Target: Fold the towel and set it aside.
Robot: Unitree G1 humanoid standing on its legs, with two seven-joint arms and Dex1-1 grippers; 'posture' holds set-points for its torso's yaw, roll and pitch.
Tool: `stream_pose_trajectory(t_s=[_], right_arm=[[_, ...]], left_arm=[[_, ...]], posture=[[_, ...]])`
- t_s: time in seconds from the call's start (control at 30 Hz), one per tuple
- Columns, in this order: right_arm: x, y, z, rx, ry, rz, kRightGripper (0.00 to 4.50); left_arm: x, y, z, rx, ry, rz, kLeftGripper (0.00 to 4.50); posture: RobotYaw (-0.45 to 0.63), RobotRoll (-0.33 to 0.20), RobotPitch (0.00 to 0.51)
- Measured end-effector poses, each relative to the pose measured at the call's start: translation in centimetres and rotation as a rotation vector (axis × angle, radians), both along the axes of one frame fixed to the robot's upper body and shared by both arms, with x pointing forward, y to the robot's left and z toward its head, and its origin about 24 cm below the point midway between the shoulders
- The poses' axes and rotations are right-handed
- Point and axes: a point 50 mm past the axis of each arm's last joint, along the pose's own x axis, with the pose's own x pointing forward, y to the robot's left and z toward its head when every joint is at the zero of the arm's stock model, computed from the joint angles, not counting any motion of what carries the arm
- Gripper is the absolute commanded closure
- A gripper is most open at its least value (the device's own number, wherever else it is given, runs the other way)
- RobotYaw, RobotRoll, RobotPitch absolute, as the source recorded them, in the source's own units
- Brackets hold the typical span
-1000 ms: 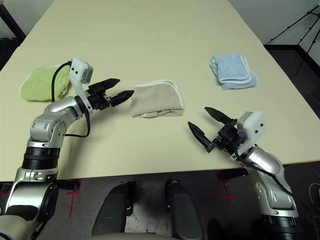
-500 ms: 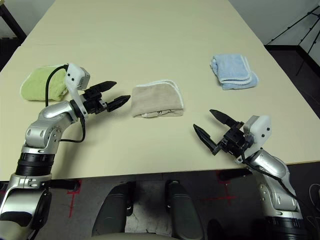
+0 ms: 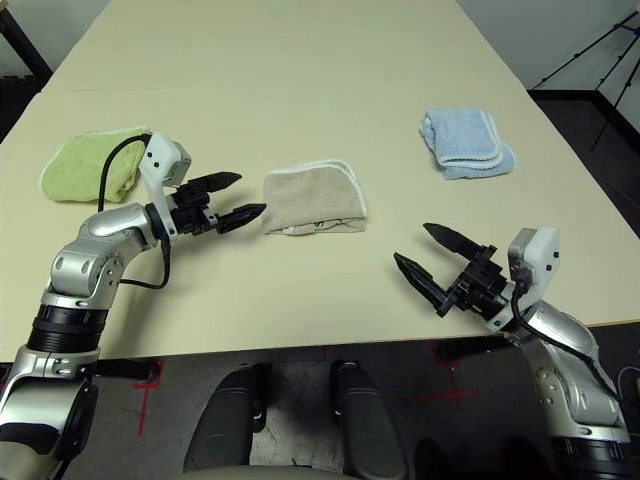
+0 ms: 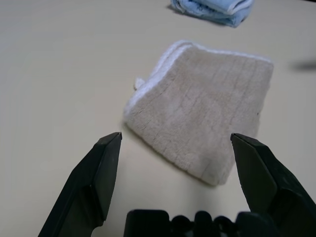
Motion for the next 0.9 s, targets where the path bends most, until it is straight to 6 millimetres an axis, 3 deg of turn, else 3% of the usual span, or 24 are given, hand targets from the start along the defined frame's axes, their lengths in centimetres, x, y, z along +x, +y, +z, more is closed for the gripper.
stream_pose_trajectory(t_s=[0.43, 0.8, 0.9], right_arm=[[1.7, -0.6, 0.4, -0.08, -0.039, 0.078, 0.0], [1.5, -0.8, 0.0, -0.119, -0.108, 0.072, 0.0], [1.4, -0.9, -0.1, -0.123, -0.11, 0.069, 0.0]], left_arm=[[0.3, 1.5, -0.7, 0.048, 0.018, 0.045, 0.03], [0.6, 0.9, -0.6, 0.034, 0.013, 0.044, 0.03], [0.8, 0.7, -0.7, 0.0, 0.085, 0.052, 0.03]], posture=[[0.12, 0.0, 0.156], [0.1, 0.0, 0.156], [0.09, 0.0, 0.156]])
